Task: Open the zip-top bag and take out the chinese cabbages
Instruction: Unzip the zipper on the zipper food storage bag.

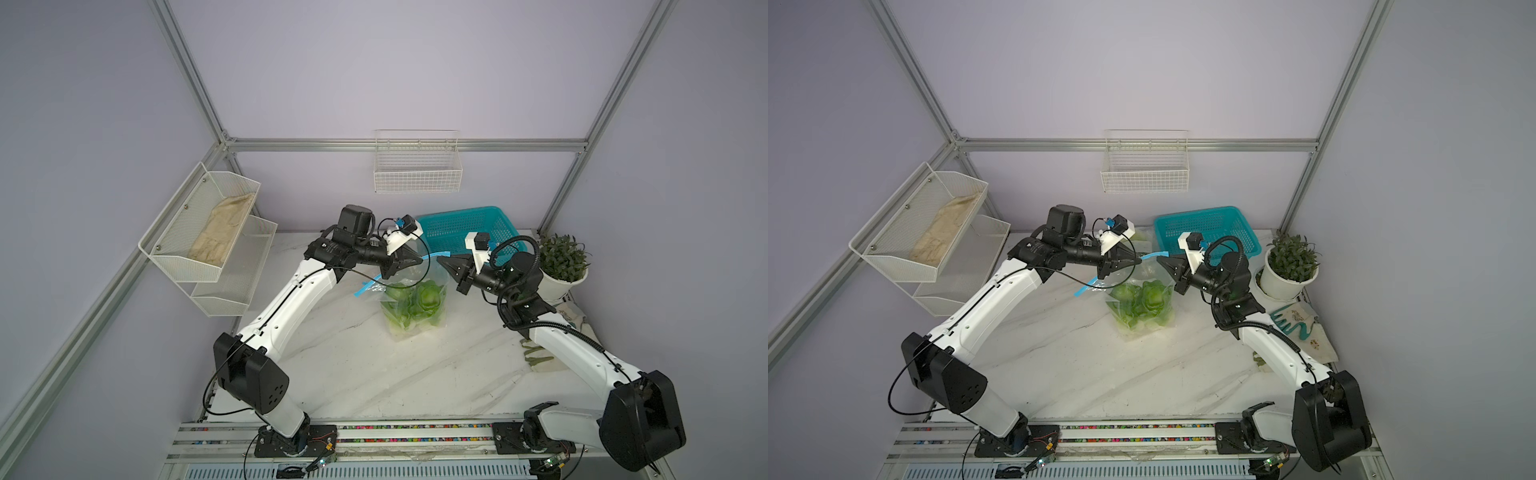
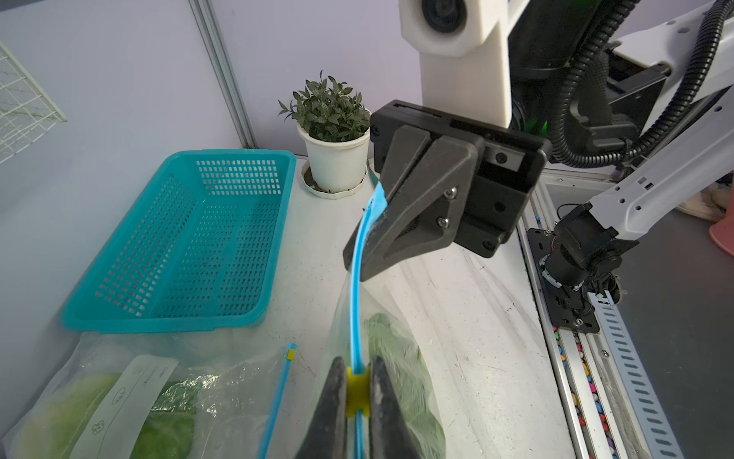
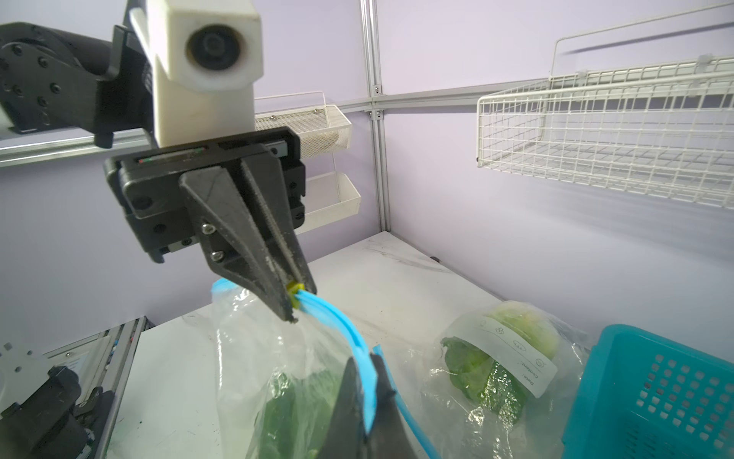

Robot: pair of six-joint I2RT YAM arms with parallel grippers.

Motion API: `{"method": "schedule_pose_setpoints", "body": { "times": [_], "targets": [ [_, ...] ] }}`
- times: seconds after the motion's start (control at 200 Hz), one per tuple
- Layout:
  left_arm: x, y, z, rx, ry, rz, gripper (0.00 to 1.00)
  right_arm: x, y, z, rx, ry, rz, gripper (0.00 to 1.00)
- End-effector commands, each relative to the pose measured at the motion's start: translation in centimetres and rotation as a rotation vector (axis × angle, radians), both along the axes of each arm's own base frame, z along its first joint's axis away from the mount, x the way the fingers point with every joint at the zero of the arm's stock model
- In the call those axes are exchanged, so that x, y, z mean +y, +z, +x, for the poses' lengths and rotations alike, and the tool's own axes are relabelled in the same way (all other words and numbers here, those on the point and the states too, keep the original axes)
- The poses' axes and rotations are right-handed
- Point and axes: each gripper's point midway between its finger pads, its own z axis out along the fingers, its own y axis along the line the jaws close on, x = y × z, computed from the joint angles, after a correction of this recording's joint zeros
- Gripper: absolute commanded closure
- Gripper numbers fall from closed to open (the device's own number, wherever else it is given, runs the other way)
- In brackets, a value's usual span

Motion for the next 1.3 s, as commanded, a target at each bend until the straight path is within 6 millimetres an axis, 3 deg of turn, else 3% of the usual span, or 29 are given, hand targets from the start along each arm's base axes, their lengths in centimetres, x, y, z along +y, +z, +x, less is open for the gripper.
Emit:
{"method": "schedule_pose_setpoints", "body": {
  "times": [0.0, 0.225, 0.25, 0.53, 0.76, 0.78, 1.01, 1.295],
  "targets": [
    [2.5, 1.4, -0.6, -0.021, 0.073, -0.012, 0.91, -2.9, 0.6, 2.7, -0.008, -0.177, 0.052, 1.0],
    [4.1, 0.2, -1.5, 0.003, 0.14, 0.012, 0.91, -4.4, 0.5, 4.4, 0.033, -0.255, 0.095, 1.0],
    [4.6, 1.2, -2.3, -0.019, 0.148, 0.001, 0.91, -4.6, 0.5, 4.6, 0.036, -0.264, 0.099, 1.0],
    [6.2, 0.3, -4.3, 0.002, 0.212, 0.011, 0.91, -6.3, 0.0, 6.8, 0.078, -0.344, 0.136, 1.0],
    [7.5, 0.0, -6.1, 0.016, 0.251, 0.006, 0.91, -6.9, 0.8, 7.0, 0.059, -0.36, 0.164, 1.0],
    [7.6, 0.0, -6.3, 0.017, 0.255, 0.006, 0.91, -6.8, -0.3, 7.6, 0.082, -0.364, 0.156, 1.0],
    [8.4, -0.7, -7.2, 0.02, 0.286, 0.019, 0.91, -6.7, -0.3, 7.7, 0.081, -0.343, 0.159, 1.0],
    [7.5, -1.0, -6.1, 0.045, 0.256, 0.017, 0.91, -5.5, 0.2, 6.5, 0.069, -0.25, 0.16, 1.0]
  ]
}}
